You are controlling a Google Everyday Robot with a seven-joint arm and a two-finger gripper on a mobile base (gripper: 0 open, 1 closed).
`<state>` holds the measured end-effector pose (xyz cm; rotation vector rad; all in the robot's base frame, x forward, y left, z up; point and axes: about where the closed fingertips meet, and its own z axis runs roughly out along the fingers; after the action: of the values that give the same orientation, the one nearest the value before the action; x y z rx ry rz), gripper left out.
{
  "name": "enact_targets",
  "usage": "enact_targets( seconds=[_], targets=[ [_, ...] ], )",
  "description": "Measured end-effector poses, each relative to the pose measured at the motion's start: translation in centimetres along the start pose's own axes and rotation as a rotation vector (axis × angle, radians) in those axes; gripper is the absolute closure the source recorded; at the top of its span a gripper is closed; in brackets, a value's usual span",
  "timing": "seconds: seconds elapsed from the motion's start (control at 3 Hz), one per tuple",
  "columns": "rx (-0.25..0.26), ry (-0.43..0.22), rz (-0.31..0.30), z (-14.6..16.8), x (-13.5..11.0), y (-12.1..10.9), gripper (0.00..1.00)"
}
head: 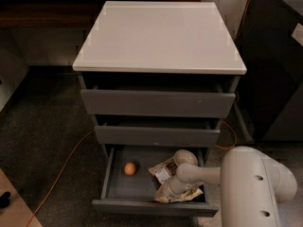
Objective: Pick orange from bottom drawer and place on counter
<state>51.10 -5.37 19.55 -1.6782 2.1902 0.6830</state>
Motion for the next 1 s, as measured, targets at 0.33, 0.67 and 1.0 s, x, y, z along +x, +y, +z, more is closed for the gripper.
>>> enact_targets(
  seconds=[0.33,0.67,1.0],
  targets=[
    [-0.008,0.001,0.012,-0.17,0.34,1.03,1.00],
    [-0.008,0.004,0.029,-0.47,0.82,1.98,1.00],
    [0.017,0.001,0.002,-0.85,-0.10,1.12,1.00]
  ],
)
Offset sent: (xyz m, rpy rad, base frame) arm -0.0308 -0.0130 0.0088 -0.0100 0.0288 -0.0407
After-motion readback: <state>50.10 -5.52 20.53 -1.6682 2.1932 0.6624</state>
